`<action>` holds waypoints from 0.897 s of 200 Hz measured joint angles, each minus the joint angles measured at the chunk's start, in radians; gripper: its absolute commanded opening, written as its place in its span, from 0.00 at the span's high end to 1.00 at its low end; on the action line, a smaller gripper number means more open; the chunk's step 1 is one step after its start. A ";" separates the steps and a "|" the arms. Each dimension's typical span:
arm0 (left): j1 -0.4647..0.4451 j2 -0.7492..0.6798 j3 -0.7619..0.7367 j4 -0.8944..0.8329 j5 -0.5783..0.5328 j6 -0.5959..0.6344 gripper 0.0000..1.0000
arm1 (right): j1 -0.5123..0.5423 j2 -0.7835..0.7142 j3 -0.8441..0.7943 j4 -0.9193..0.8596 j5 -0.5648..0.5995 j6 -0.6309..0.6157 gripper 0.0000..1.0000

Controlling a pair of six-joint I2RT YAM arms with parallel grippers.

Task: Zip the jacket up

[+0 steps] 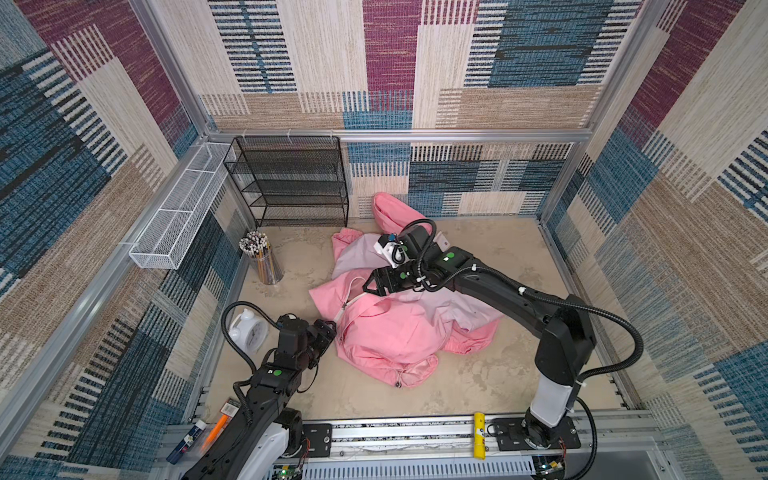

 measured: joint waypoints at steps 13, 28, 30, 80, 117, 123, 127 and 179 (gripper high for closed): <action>0.017 -0.029 -0.021 0.020 0.000 -0.013 0.20 | 0.027 0.065 0.085 -0.029 0.026 -0.047 0.21; 0.035 -0.068 -0.046 0.039 -0.002 -0.029 0.20 | 0.046 0.137 0.166 -0.062 0.044 -0.082 0.22; 0.036 -0.071 -0.048 0.040 -0.002 -0.031 0.20 | 0.048 0.146 0.175 -0.067 0.049 -0.085 0.22; 0.081 -0.061 -0.061 0.080 0.031 -0.041 0.19 | 0.084 0.361 0.431 -0.198 0.093 -0.133 0.25; 0.097 -0.002 -0.089 0.142 0.083 -0.042 0.19 | 0.076 0.463 0.516 -0.268 0.062 -0.132 0.36; 0.101 0.003 -0.095 0.155 0.089 -0.042 0.19 | 0.075 0.464 0.505 -0.267 0.051 -0.125 0.38; 0.101 0.004 -0.099 0.165 0.097 -0.042 0.19 | 0.075 0.464 0.497 -0.266 0.043 -0.119 0.40; 0.153 -0.022 -0.136 0.229 0.164 -0.049 0.19 | 0.058 0.463 0.388 -0.166 -0.128 -0.050 0.71</action>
